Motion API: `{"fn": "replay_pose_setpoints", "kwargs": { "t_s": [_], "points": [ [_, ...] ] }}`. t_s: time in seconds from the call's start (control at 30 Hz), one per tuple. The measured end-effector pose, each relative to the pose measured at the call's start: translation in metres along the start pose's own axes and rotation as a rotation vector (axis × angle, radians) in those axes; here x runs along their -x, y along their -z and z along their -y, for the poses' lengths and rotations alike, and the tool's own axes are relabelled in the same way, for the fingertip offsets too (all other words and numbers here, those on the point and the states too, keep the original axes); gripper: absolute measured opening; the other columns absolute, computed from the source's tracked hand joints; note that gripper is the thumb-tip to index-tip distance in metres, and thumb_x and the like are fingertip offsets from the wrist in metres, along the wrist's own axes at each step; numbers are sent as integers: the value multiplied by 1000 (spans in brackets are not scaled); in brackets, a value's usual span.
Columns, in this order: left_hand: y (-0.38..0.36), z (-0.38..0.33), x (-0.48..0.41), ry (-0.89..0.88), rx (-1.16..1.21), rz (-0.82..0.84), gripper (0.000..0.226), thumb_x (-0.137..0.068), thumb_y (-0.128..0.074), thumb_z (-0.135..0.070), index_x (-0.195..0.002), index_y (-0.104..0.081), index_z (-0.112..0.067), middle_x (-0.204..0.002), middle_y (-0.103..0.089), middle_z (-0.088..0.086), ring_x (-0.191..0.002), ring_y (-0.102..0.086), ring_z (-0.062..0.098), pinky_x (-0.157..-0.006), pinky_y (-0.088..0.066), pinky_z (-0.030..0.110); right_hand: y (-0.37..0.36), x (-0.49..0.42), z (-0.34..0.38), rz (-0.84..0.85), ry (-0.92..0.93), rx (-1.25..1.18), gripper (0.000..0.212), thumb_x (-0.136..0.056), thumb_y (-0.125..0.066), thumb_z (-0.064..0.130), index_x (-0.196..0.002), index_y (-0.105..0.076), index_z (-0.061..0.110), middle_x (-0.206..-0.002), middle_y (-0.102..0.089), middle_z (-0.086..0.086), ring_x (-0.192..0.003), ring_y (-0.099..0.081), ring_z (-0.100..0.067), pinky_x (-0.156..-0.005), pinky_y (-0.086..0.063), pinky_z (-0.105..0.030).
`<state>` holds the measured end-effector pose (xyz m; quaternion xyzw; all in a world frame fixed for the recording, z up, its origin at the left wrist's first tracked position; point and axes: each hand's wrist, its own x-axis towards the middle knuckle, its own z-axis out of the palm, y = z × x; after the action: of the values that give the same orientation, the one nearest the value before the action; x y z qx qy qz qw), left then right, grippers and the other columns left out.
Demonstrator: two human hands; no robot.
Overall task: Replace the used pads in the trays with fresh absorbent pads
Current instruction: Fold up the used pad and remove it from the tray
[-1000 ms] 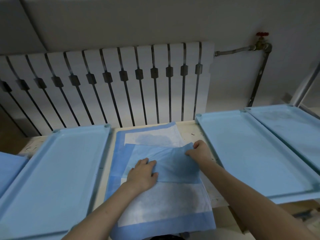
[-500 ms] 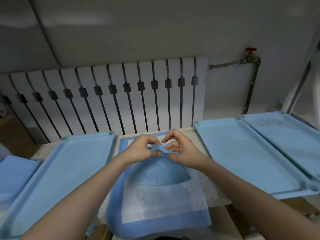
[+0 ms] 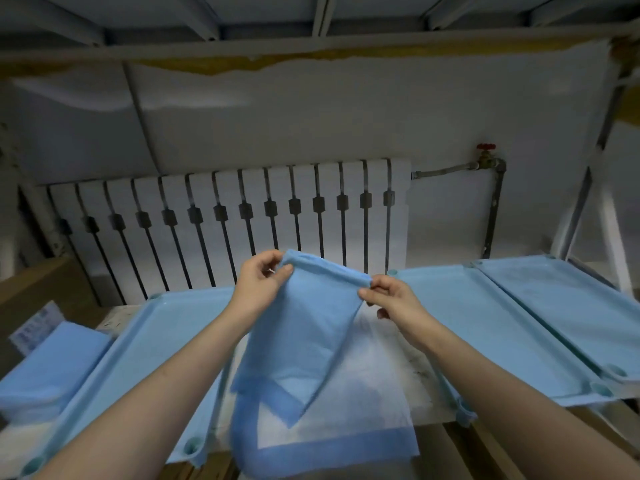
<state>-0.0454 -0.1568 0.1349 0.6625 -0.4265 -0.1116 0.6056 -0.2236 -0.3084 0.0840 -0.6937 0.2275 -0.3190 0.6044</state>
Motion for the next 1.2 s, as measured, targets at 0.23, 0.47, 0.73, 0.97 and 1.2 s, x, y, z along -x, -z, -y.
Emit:
{"fn": "replay_pose_setpoints", "kwargs": {
  "t_s": [0.23, 0.47, 0.73, 0.97, 1.2],
  "points": [
    [13, -20, 3, -30, 105, -121, 7, -91, -60, -10, -91, -66, -15, -84, -52, 10, -76, -53, 18, -73, -47, 29, -17, 7, 41, 52, 166, -177, 21, -90, -62, 10, -105, -49, 15, -88, -70, -8, -76, -64, -20, -66, -50, -32],
    [23, -21, 9, 14, 82, -111, 11, -92, -57, -8, -88, -66, -15, -80, -54, 5, -75, -54, 14, -71, -46, 22, -20, 12, 60, 180, 204, 131, 18, -86, -64, 3, -80, -50, 12, -70, -61, 2, -60, -57, -12, -54, -46, -22],
    [32, -21, 12, 34, 32, -95, 15, -91, -57, 0, -84, -64, -11, -75, -59, 0, -64, -54, 2, -56, -44, 9, -16, 7, 75, 75, 310, 684, 22, -72, -80, 20, -64, -59, 19, -51, -55, 9, -46, -48, -1, -50, -42, -14],
    [32, -22, 15, 64, -36, -65, 15, -88, -61, -2, -81, -66, -14, -75, -57, 0, -65, -49, 14, -58, -42, 16, -14, 8, 48, -33, 94, 260, 24, -77, -78, 17, -89, -64, 1, -63, -60, 1, -54, -50, -8, -52, -39, -20],
    [30, -26, 12, 170, 132, -43, 12, -95, -50, -4, -85, -55, -10, -66, -57, 6, -43, -61, 12, -44, -48, 19, -21, 6, 63, 27, 162, 168, 12, -94, -57, 18, -91, -61, 7, -60, -59, -1, -42, -52, -9, -41, -37, -18]
  ]
}}
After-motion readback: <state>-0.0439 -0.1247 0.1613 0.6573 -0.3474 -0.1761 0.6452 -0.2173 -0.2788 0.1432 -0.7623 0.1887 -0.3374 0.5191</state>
